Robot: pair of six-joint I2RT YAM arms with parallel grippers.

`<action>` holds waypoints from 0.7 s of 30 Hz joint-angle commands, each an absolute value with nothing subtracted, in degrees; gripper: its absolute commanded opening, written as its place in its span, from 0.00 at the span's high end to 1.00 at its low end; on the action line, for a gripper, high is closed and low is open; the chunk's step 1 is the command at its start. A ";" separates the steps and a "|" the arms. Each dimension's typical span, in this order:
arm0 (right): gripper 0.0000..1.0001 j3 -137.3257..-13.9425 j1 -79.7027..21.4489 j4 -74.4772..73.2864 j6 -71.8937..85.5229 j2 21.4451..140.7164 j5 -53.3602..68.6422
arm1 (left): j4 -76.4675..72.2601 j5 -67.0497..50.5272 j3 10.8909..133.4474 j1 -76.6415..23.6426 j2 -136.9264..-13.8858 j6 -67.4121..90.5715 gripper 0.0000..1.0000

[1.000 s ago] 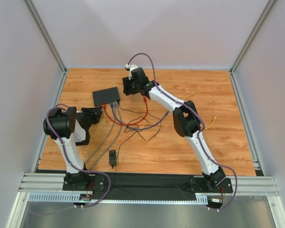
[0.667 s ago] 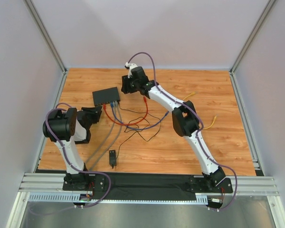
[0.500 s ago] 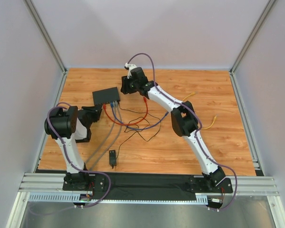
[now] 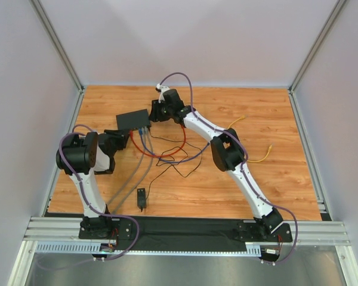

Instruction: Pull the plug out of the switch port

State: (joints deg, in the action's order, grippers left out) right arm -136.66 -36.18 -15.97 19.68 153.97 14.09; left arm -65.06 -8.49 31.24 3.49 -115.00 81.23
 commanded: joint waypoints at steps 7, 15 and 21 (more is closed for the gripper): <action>0.60 -140.36 -35.68 -11.34 25.75 155.74 18.37 | -61.17 -8.26 31.47 3.08 -113.82 79.36 0.58; 0.62 -140.54 -35.60 -10.46 27.42 155.92 18.46 | -63.02 -9.05 32.08 2.90 -115.31 79.98 0.66; 0.63 -140.71 -35.60 -10.11 28.03 156.36 18.63 | -61.97 -9.14 33.31 2.90 -115.93 80.51 0.64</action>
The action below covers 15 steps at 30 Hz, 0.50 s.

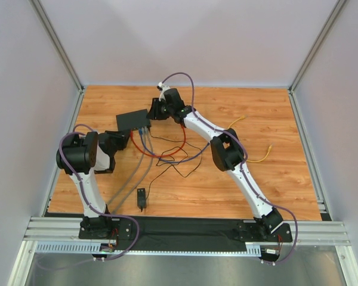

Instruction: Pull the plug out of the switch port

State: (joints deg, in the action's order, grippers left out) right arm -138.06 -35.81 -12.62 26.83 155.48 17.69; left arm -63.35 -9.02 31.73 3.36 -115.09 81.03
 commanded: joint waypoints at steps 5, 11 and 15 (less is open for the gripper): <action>0.65 -141.32 -35.68 -9.49 29.09 157.32 19.42 | -62.49 -8.26 33.48 2.72 -116.28 81.39 0.63; 0.66 -142.21 -35.68 -8.70 31.20 158.82 20.48 | -61.44 -8.17 34.01 2.64 -116.54 82.26 0.64; 0.68 -142.38 -35.86 -8.26 31.82 159.34 20.92 | -61.52 -7.65 33.93 2.72 -116.72 82.79 0.64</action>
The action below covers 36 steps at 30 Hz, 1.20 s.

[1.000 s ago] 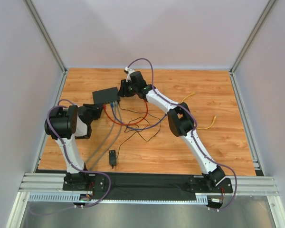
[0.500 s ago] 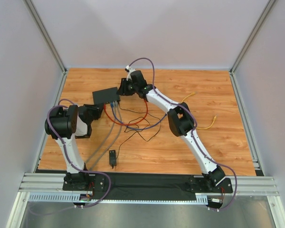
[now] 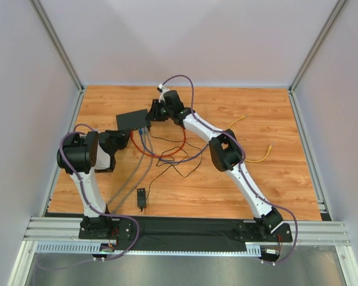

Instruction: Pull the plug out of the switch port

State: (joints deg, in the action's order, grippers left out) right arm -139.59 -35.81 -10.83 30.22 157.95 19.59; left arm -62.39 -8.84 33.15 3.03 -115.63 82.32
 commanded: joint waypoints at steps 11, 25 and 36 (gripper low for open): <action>0.71 -141.68 -36.47 -8.61 31.03 158.56 21.18 | -62.31 -8.26 34.45 2.72 -117.69 83.67 0.76; 0.84 -139.92 -35.77 -6.24 37.26 158.90 18.11 | -59.70 -12.82 35.06 2.99 -115.84 77.79 0.98; 0.85 -139.66 -35.42 -5.80 41.04 159.08 15.47 | -46.49 -19.25 36.92 4.13 -110.22 69.96 1.00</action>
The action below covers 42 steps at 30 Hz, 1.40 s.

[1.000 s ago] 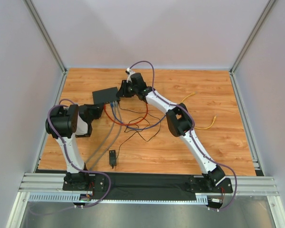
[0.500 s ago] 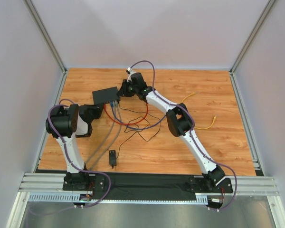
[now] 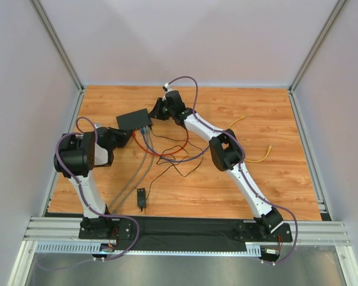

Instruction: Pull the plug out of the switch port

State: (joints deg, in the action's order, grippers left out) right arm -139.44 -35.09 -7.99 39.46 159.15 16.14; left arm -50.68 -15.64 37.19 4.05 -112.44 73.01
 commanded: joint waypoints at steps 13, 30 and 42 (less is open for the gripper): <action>0.58 -138.35 -35.77 -10.44 29.72 154.45 17.58 | -59.05 -21.71 33.93 6.68 -114.26 72.33 1.00; 0.17 -138.43 -42.01 -25.66 5.45 151.26 10.74 | -55.90 -22.50 35.42 6.77 -113.73 70.58 1.00; 0.13 -145.54 -44.82 -29.35 6.94 155.21 -1.21 | -55.37 -22.59 35.33 6.68 -113.56 70.75 1.00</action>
